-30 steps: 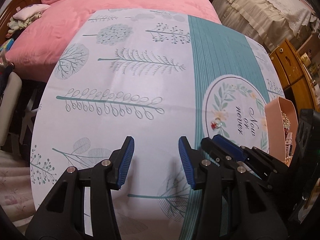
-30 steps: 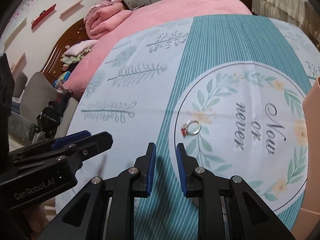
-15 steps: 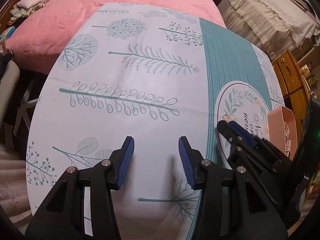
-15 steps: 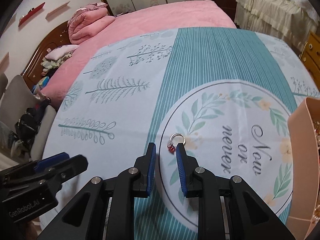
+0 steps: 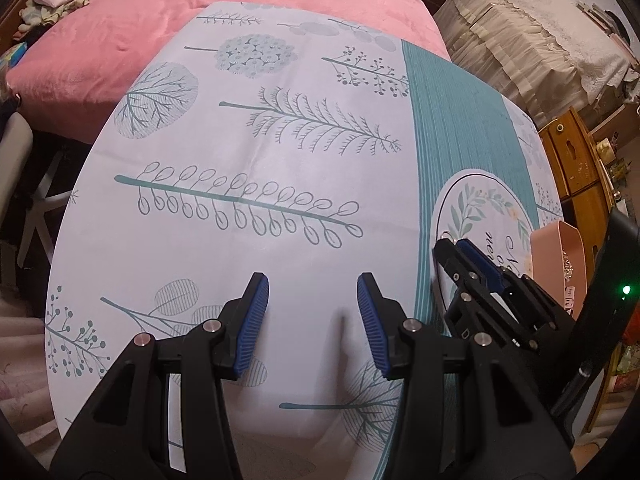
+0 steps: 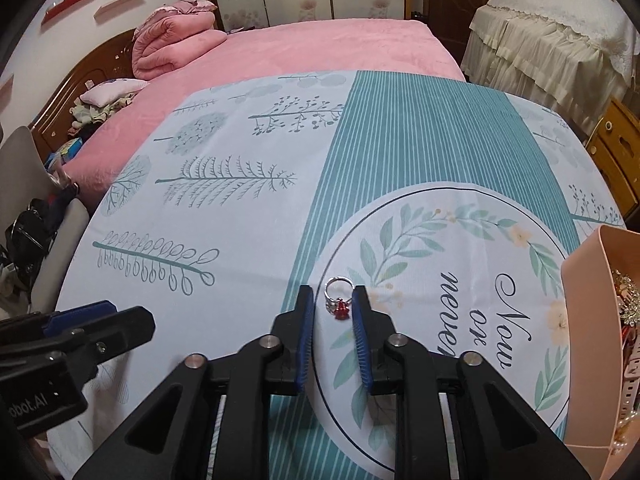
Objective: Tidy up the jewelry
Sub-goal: 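Grasp the red-stone silver ring with the right tool, then carry the ring into the pink box and open the right tool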
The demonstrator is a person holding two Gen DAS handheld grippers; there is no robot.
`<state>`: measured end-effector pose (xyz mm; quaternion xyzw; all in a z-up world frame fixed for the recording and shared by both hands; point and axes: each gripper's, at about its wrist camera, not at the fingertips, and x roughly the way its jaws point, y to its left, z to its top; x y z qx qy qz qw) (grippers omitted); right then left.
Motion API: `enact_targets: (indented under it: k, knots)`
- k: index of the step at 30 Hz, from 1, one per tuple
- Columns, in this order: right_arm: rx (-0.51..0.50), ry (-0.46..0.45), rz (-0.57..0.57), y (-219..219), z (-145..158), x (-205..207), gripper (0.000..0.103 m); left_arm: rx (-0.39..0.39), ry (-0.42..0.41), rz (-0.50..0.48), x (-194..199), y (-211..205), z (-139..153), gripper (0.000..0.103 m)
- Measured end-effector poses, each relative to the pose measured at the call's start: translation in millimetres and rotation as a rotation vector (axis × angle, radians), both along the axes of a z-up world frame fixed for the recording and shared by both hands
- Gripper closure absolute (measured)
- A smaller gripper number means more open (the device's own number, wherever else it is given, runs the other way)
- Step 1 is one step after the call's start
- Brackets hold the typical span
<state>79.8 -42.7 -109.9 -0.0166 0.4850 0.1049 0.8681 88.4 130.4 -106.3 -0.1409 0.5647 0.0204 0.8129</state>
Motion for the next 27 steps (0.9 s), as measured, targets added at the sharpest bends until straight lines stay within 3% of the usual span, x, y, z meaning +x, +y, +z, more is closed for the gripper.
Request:
enact_targets:
  k: [5, 13, 20, 27]
  knots:
    - [0.014, 0.004, 0.011, -6.9, -0.6, -0.9, 0.095, 0.0, -0.002, -0.017, 1.0, -5.3, 1.3, 0.06]
    - [0.067, 0.003, 0.022, -19.8, 5.6, -7.8, 0.095, 0.002, -0.01, -0.046, 3.0, -20.8, 6.1, 0.06]
    - [0.088, -0.046, 0.01, -49.5, 43.0, -27.4, 0.096, 0.01, -0.048, -0.126, 4.9, -53.8, 35.4, 0.06]
    - [0.105, -0.103, -0.088, -109.9, 83.0, -56.4, 0.096, 0.003, -0.092, -0.26, 12.4, -115.4, 61.6, 0.06]
